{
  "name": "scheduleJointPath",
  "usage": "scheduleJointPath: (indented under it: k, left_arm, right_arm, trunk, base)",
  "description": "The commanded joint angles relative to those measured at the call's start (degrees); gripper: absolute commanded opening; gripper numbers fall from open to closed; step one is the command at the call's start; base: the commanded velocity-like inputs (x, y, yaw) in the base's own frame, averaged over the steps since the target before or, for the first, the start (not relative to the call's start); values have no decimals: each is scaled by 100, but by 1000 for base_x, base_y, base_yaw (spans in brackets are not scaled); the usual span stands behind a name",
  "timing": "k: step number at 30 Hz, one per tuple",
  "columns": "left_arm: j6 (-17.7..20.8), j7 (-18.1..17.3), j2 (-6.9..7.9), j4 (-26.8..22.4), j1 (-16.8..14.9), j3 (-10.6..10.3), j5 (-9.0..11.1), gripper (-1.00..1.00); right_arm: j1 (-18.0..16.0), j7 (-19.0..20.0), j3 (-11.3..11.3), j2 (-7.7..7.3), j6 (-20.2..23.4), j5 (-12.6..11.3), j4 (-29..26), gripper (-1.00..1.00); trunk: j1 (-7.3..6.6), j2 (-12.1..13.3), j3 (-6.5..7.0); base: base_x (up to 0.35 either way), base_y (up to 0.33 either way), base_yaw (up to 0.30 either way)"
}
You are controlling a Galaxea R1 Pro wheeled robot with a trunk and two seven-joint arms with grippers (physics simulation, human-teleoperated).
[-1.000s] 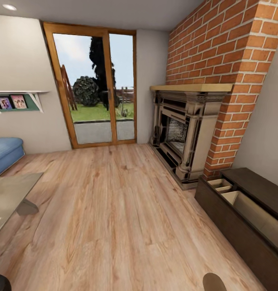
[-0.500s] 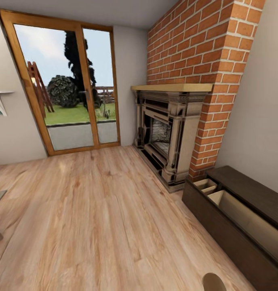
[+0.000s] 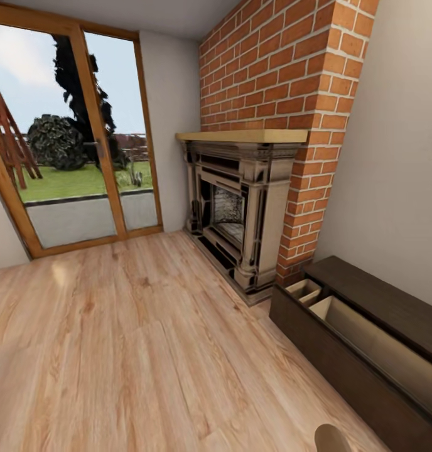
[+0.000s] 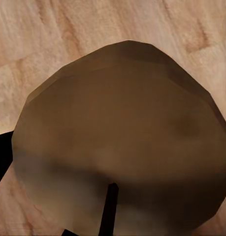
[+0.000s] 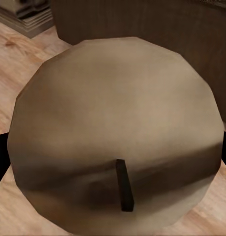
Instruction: Place each of the two pumpkins and all three candles from the living room inside a cabinet in the living room (use any cabinet), then make sure every cabinet is closed, and position the cauldron so it is next to a table in the living room.
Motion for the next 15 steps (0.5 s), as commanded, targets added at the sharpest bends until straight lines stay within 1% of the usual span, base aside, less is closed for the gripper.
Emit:
scheduleJointPath:
  k: [1, 5, 10, 11, 12, 15]
  left_arm:
    - [-37, 32, 2, -23, -10, -47, 25, -100]
    - [-37, 32, 3, -23, -10, -46, 25, -100]
    - [-102, 32, 3, -23, -10, -53, 25, -100]
    - [-201, 32, 4, -23, -10, -51, 25, -100]
    - [-438, 38, 17, -23, -10, -48, 25, -100]
    - [-482, 33, 48, -27, -10, -52, 25, -100]
  right_arm:
    - [-5, -15, 2, 0, -15, 9, 2, -100]
    - [-5, -11, 2, 0, -14, 8, 3, -100]
    - [-5, -10, 2, 0, -7, 3, 9, -100]
    - [-5, -10, 2, 0, -6, 3, 10, -100]
    - [-5, -2, 3, 0, -6, 3, 11, -100]
    - [-5, -1, 8, 0, -5, 3, 11, -100]
  trunk:
    - [3, -3, -6]
    - [3, -3, -6]
    - [3, -3, -6]
    - [3, -3, -6]
    - [3, -3, -6]
    - [3, -3, -6]
  base:
    - [322, 182, -266]
    - [321, 173, -267]
    - [43, 12, -267]
    - [7, 2, -267]
    - [1, 0, -268]
    - [0, 0, -268]
